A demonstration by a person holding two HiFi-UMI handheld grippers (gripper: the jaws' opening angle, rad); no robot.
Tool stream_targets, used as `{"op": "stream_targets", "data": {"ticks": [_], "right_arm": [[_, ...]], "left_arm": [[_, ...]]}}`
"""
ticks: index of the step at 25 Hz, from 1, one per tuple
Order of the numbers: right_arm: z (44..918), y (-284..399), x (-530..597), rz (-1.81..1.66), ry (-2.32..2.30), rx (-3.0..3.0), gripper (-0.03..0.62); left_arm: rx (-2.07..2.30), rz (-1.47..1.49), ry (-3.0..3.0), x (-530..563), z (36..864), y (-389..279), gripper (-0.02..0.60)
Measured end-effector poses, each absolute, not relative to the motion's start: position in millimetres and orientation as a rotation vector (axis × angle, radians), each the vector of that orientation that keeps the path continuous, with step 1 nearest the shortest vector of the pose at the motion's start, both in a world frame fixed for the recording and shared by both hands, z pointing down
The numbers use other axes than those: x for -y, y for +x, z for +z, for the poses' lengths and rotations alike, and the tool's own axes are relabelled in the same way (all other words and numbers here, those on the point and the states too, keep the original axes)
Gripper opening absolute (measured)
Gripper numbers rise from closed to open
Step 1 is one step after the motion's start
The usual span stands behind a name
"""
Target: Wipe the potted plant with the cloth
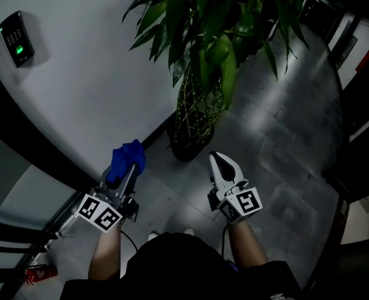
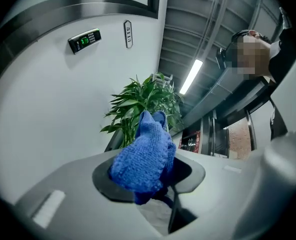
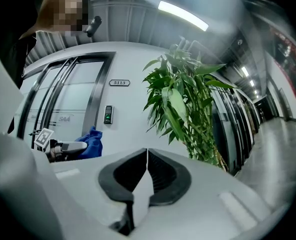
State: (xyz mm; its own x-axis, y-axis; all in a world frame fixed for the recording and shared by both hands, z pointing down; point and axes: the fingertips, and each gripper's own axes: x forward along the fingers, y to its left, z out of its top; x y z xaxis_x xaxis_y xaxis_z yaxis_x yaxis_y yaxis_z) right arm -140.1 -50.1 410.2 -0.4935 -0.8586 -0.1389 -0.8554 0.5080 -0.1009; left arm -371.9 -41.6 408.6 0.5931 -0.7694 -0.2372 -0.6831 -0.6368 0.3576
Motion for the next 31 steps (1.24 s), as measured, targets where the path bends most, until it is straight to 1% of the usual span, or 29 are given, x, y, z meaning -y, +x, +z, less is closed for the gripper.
{"op": "stream_targets", "data": {"ticks": [8,14,22,31], "right_arm": [[425.4,-118.2,49.0,-0.082,-1.577,-2.539,0.003],[442.2,-114.8,40.9,-0.148,-1.603,-2.510,0.003],[440.5,-111.6,42.8,-0.127,-1.601,-2.535,0.003],[442.1,-121.8,42.3,-0.180,-1.552,-2.549,0.003]], "left_arm": [[1.253,-0.343,2.757,44.5,415.0,-350.7,0.152],[1.190,-0.399,2.736,45.1,415.6,-348.0,0.152],[1.139,-0.456,2.727,43.2,412.2,-347.8,0.152],[1.101,-0.421,2.708,37.8,422.9,-345.1,0.152]]}}
